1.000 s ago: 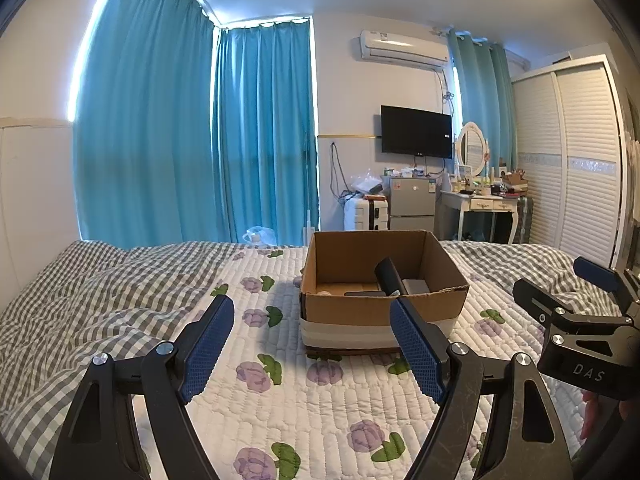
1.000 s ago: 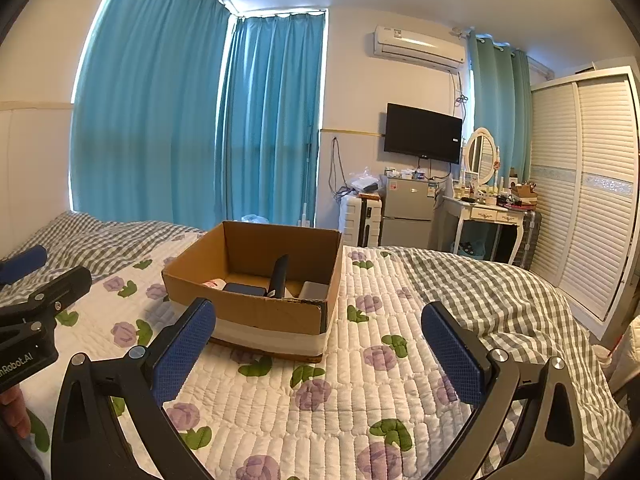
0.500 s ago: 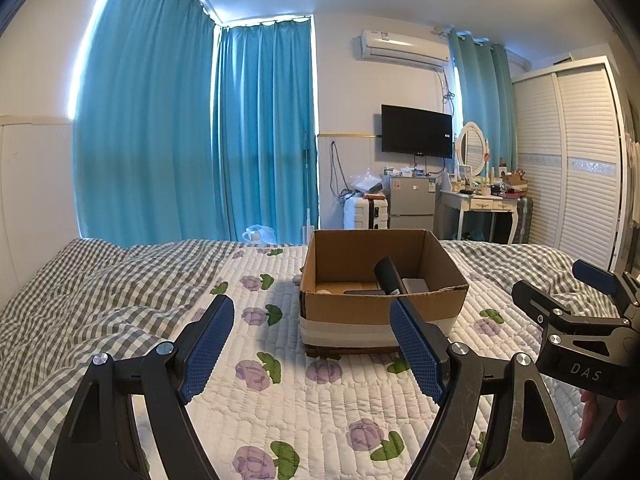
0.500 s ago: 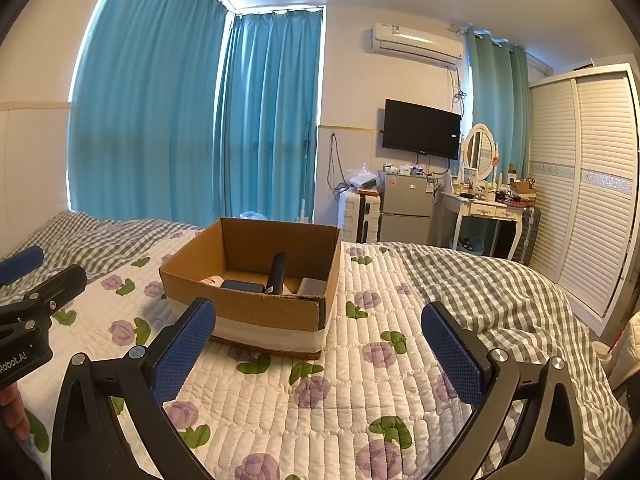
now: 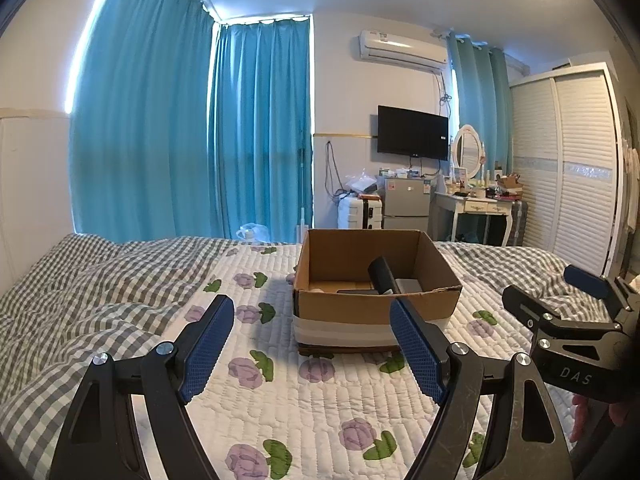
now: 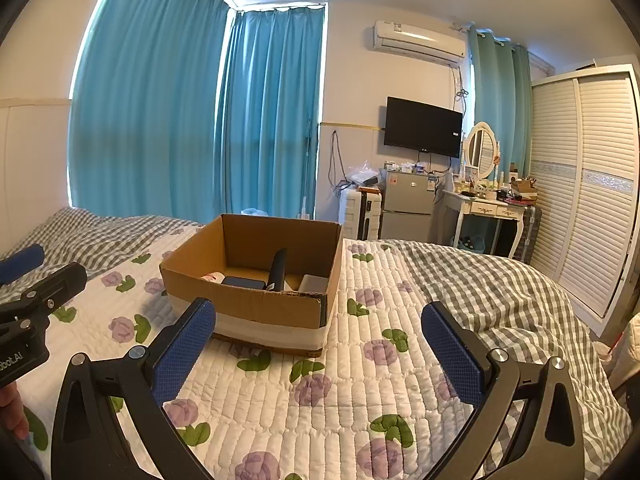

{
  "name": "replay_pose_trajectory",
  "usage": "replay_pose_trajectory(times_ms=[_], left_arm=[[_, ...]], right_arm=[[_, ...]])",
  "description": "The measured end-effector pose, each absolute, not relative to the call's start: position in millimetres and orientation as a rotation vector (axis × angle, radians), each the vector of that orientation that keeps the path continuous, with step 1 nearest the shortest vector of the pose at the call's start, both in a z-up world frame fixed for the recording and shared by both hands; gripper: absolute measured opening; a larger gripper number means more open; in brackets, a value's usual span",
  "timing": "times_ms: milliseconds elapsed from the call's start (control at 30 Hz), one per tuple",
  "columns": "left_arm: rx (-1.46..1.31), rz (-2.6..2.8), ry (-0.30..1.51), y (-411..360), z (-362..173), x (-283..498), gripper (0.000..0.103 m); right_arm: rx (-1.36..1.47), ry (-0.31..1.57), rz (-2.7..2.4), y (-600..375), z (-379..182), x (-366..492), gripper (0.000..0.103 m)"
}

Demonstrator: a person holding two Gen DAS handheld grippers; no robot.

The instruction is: Organize rigid objects

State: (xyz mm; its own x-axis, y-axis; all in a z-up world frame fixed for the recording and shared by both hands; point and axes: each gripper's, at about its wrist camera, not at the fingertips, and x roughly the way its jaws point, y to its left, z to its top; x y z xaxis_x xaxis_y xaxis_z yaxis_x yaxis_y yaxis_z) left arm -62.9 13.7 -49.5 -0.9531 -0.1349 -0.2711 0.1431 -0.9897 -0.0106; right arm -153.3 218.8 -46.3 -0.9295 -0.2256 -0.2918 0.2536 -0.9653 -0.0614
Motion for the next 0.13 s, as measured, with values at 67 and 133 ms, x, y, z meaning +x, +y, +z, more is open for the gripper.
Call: replay_pose_trajectory(times_ms=[67, 133], left_arm=[[0.411, -2.975, 0.056, 13.3, -49.5, -62.5, 0.083], [0.42, -2.975, 0.055, 13.8, -49.4, -63.2, 0.083]], right_arm=[[0.419, 0.143, -2.862, 218.9, -47.1, -153.5, 0.103], [0.421, 0.143, -2.862, 218.9, -47.4, -153.5, 0.103]])
